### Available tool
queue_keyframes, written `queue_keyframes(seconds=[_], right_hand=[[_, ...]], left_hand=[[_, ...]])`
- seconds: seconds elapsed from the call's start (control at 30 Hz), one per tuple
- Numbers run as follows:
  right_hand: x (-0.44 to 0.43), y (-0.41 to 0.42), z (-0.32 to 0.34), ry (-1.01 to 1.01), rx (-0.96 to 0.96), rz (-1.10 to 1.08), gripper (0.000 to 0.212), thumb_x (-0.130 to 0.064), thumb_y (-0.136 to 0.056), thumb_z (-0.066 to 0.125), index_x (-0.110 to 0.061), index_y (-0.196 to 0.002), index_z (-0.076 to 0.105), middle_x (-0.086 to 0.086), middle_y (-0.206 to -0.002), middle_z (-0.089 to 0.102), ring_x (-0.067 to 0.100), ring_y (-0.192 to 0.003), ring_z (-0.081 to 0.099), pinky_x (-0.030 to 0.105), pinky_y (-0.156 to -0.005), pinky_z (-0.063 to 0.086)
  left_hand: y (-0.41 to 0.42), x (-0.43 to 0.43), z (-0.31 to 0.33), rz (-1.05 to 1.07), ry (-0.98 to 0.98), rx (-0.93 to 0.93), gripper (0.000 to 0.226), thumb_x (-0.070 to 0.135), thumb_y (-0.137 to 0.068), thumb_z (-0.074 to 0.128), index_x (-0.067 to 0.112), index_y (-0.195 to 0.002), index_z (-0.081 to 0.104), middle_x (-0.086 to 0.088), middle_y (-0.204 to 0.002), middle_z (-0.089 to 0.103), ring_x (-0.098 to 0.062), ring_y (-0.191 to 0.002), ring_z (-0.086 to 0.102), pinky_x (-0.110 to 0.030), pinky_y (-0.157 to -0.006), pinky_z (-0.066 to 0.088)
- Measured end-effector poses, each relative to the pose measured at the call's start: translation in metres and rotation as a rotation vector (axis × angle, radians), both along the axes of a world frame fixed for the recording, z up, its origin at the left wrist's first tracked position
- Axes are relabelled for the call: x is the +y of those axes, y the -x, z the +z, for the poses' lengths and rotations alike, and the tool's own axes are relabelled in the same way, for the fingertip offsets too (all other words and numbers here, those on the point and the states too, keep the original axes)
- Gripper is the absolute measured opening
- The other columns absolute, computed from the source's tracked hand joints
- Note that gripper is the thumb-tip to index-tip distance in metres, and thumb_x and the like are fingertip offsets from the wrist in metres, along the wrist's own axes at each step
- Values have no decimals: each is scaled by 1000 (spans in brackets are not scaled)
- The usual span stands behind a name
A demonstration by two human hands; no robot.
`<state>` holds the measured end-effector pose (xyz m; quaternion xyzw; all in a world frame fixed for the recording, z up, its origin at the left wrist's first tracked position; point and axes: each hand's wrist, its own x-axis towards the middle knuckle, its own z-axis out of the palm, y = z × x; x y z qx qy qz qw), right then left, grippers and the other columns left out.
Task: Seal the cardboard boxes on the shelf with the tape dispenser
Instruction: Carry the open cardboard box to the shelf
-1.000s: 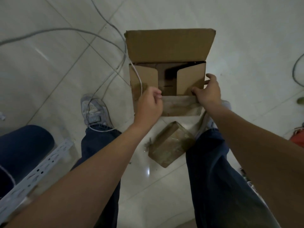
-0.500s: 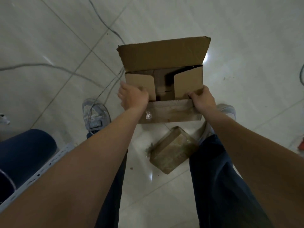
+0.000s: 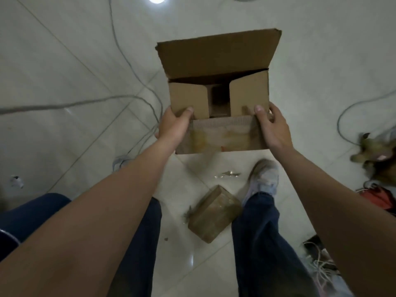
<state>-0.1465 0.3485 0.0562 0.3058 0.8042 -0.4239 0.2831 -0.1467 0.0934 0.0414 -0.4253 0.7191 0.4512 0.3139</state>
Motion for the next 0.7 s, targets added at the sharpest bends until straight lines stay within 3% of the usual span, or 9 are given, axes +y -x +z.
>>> queue_keyframes(seconds=[0.2,0.33,0.5,0.6,0.7], right_hand=[[29,107,137,-37,150,76,87,-81,-75,62,-41,-149,40,-5,-143,55,20,-128,53,43,-107,47],[36,170,236,-70,252,123,86,-72,-84,59,-35,-155,30,-2,-153,46,28,-137,45,50,-112,41],[36,233,378,-72,409,201,78,-57,-94,60,-30,-158,24,1,-157,41,27,-142,41,38,-110,36],[32,263,461,-11,512,242,84,-53,-92,64,-28,-160,21,1,-156,43,26,-140,43,36,-106,39],[27,286,547,63,599,313,89,-50,-89,71,-30,-160,21,3,-145,52,22,-128,53,29,-91,42]], left_hand=[[97,18,116,43,-29,180,91,87,-60,53,39,-137,50,8,-132,56,-24,-121,53,-52,-103,46],[155,35,225,55,-66,322,82,71,-83,58,28,-149,36,5,-140,37,-17,-119,45,-41,-100,43],[210,41,363,137,-16,506,75,63,-86,62,29,-148,38,2,-145,40,-21,-122,49,-37,-91,43],[231,36,450,189,56,577,82,63,-89,60,32,-156,24,0,-153,33,-27,-133,43,-43,-100,41],[246,15,538,273,90,650,93,66,-86,62,38,-158,10,-2,-161,28,-31,-143,36,-51,-110,37]])
